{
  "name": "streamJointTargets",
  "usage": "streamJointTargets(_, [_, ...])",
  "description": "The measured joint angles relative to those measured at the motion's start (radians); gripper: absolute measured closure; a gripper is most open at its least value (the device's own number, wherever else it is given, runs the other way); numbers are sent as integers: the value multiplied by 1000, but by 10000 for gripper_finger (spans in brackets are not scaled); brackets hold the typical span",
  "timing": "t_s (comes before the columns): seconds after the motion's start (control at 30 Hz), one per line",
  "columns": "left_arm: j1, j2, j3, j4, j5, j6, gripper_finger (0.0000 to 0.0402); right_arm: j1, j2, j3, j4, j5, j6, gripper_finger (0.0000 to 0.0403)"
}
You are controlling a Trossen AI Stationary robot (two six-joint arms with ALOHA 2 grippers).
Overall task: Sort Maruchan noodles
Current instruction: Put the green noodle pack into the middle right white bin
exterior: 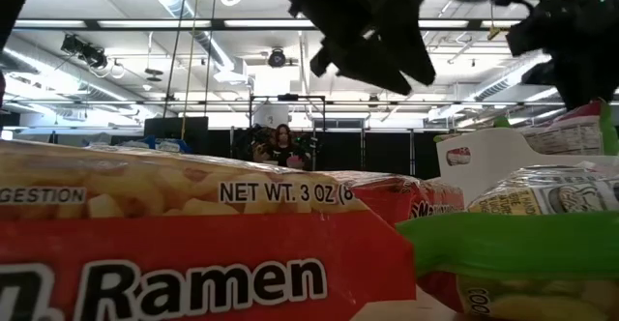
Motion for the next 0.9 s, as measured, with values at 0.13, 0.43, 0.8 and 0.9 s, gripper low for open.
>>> streamJointTargets(0.13, [13, 43, 0, 22, 24, 2, 214, 57, 116, 5, 39, 16, -33, 276])
streamJointTargets(0.43, [36, 157, 0, 53, 35, 162, 214, 99, 352, 4, 80, 76, -78, 276])
streamJointTargets(0.8, [103, 318, 0, 419, 63, 349, 214, 111, 480, -56, 330, 54, -23, 276])
streamJointTargets(0.9, [107, 318, 0, 467, 79, 394, 214, 113, 486, -56, 332, 29, -13, 276])
